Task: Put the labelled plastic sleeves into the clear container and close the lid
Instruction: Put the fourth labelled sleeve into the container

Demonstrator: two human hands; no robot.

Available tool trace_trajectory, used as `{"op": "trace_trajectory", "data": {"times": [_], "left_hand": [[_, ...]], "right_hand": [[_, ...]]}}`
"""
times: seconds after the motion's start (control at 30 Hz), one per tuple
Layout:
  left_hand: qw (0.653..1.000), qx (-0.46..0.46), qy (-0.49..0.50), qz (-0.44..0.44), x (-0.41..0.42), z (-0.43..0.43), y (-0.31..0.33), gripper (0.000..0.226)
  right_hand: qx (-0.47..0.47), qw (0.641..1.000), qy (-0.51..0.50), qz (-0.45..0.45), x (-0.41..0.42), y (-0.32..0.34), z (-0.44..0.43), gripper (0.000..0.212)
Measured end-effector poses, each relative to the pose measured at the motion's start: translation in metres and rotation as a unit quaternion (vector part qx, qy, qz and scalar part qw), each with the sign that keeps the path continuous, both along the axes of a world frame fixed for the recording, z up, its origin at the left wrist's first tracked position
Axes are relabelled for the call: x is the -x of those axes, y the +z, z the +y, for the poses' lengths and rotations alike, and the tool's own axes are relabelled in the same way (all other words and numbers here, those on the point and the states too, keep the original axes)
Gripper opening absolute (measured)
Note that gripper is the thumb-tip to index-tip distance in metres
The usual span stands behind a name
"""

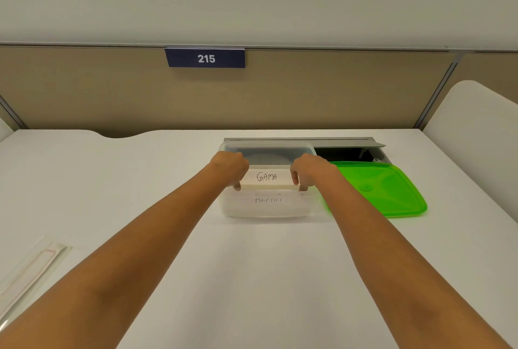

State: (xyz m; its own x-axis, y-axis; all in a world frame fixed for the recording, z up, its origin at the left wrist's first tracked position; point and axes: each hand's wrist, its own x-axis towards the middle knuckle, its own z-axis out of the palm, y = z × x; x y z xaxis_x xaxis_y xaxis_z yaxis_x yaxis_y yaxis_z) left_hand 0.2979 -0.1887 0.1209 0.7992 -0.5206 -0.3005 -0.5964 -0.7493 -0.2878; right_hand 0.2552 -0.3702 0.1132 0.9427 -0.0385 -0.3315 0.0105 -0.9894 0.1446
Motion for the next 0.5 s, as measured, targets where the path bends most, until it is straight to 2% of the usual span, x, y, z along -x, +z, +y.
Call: {"op": "trace_trajectory", "data": {"times": [0.17, 0.33, 0.5], "left_hand": [[0.998, 0.06, 0.018, 0.007, 0.006, -0.002, -0.005, 0.021], [0.99, 0.134, 0.037, -0.009, 0.012, 0.009, -0.006, 0.022], [0.969, 0.233, 0.056, -0.061, 0.034, 0.027, -0.009, 0.025]], "right_hand": [[-0.018, 1.0, -0.006, -0.014, 0.004, -0.002, 0.001, 0.03], [-0.077, 0.996, -0.031, -0.017, 0.009, 0.001, -0.001, 0.035], [-0.158, 0.982, -0.065, -0.085, 0.026, 0.002, 0.008, 0.03]]}}
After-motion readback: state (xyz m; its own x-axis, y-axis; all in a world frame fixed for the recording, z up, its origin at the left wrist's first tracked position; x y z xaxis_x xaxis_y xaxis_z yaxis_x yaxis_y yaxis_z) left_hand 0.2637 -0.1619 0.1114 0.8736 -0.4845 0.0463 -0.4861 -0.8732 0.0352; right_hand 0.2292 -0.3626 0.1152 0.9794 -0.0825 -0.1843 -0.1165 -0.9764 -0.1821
